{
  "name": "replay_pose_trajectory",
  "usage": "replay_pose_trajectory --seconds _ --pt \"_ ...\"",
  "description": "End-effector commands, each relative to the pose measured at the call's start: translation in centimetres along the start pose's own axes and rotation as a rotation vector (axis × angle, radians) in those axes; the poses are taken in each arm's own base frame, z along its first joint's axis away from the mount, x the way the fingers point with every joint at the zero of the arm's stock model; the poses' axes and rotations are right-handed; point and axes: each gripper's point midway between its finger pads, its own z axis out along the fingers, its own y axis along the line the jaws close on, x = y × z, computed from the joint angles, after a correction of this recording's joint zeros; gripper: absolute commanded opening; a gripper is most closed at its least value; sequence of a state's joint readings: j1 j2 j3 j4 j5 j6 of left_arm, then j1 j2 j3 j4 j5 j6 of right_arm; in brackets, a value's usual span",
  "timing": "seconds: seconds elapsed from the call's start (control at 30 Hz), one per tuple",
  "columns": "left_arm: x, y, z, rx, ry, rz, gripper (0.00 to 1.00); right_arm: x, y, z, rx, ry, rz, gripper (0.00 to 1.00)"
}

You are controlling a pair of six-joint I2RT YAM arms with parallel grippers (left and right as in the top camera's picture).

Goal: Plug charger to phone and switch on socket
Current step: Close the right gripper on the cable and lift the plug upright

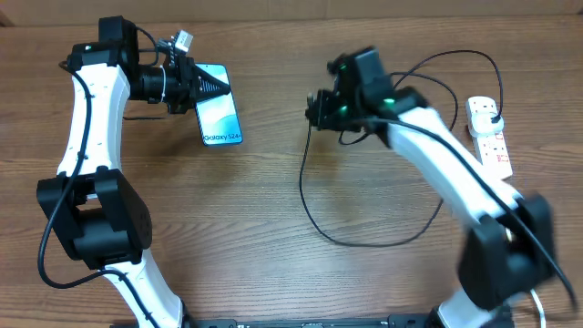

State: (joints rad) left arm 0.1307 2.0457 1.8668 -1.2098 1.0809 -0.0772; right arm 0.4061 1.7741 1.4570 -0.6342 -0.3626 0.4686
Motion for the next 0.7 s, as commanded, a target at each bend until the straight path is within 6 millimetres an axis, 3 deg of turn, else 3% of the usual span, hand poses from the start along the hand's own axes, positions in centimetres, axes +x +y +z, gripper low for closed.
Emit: replay_pose_trajectory --seconds 0.0,0.13,0.27,0.5,0.67 --pt "0.5 -4.0 -0.4 0.135 0.003 0.095 0.04 -0.1 3.3 -4.6 -0.092 -0.037 -0.083 0.04" --pt "0.8 -5.2 -0.3 0.202 0.012 0.106 0.04 1.3 4.2 -7.9 -0.104 -0.03 -0.079 0.04" --pt "1.4 -6.3 0.5 0.237 0.037 0.138 0.04 3.2 4.6 -9.6 -0.141 -0.029 -0.079 0.04" --pt "2.6 -8.8 2.3 0.32 0.092 0.185 0.04 6.5 4.2 -12.1 -0.216 -0.102 -0.014 0.04" --pt "3.1 -11.2 2.7 0.437 0.116 0.243 0.04 8.7 4.4 -12.7 -0.305 -0.104 -0.004 0.04"
